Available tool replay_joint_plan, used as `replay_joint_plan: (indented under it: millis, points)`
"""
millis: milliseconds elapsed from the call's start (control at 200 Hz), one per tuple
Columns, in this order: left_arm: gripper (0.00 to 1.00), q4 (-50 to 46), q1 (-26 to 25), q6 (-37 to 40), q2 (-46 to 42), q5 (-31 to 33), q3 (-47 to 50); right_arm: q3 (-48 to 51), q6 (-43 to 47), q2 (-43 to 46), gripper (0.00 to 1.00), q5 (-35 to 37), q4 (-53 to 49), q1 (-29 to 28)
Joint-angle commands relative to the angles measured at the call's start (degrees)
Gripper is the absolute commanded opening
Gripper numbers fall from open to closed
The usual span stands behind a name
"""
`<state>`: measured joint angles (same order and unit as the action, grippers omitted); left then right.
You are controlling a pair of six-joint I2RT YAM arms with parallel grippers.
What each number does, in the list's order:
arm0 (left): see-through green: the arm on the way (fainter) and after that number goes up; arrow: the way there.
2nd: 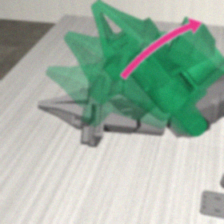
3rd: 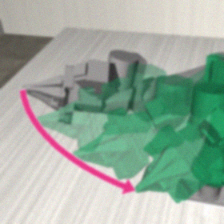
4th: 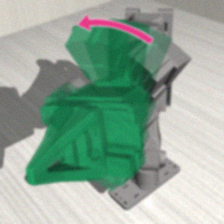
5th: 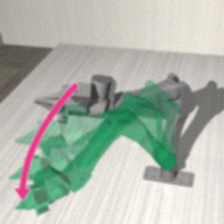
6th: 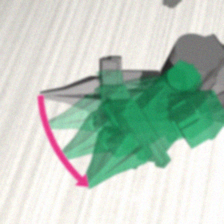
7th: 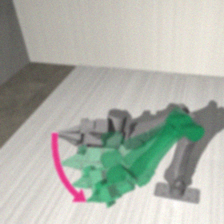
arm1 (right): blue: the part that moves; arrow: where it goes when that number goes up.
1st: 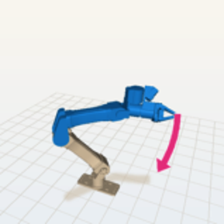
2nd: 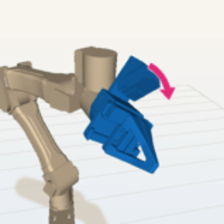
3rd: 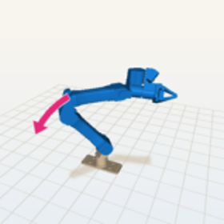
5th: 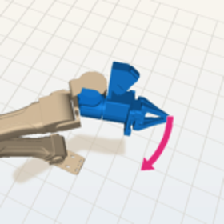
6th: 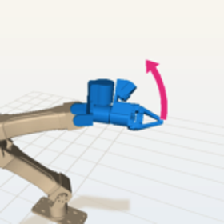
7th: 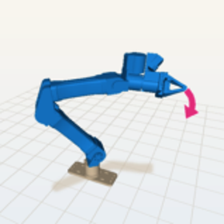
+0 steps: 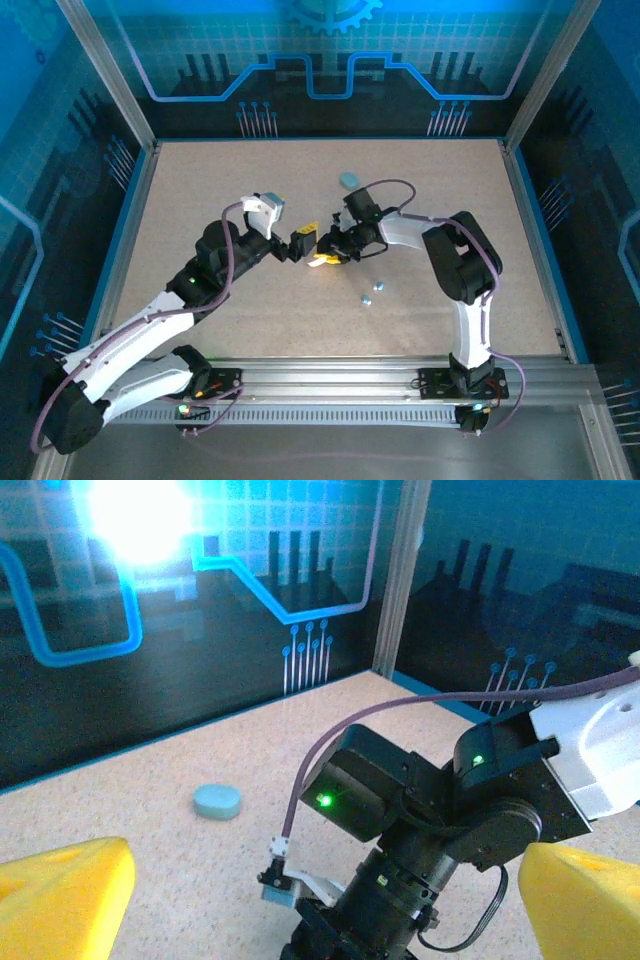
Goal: Insert the wireless bluetooth earbuds into the charging case
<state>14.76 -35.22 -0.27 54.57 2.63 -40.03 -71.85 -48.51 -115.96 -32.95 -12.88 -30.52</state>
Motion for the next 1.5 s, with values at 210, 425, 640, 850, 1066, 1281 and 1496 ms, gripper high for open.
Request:
replay_joint_plan:
  millis: [210, 425, 640, 850, 1066, 1281, 1496]
  points:
    - [0.99, -5.4, 2.6, -4.0, -1.0, -0.3, -2.2, -2.1, 0.8, -1.3, 0.35, 5.8, -3.9, -1.3]
    - [0.99, -5.1, 3.4, -4.6, -0.4, -2.1, -2.3, -2.1, 3.6, 0.3, 0.46, 8.1, -8.6, -1.2]
    - [0.99, -6.1, 3.7, -5.5, 0.4, -2.5, -3.3, -4.4, 7.3, 3.2, 0.52, 10.6, -14.2, -0.6]
    - [0.99, -8.6, 4.5, -7.1, 1.4, -2.6, -4.7, -10.7, 15.3, 8.4, 0.55, 17.7, -20.8, 2.9]
    - [0.99, -11.2, 5.5, -9.0, 3.5, -3.8, -6.4, -19.4, 23.8, 5.4, 0.57, 27.8, -23.0, 8.9]
    - [0.99, -13.1, 5.9, -9.1, 5.0, -7.4, -7.9, -35.2, 34.1, -7.1, 0.59, 27.9, -28.6, 11.3]
    - [0.99, -16.7, 6.7, -10.6, 8.8, -10.7, -11.2, -51.9, 41.4, -20.6, 0.68, 27.7, -34.9, 12.0]
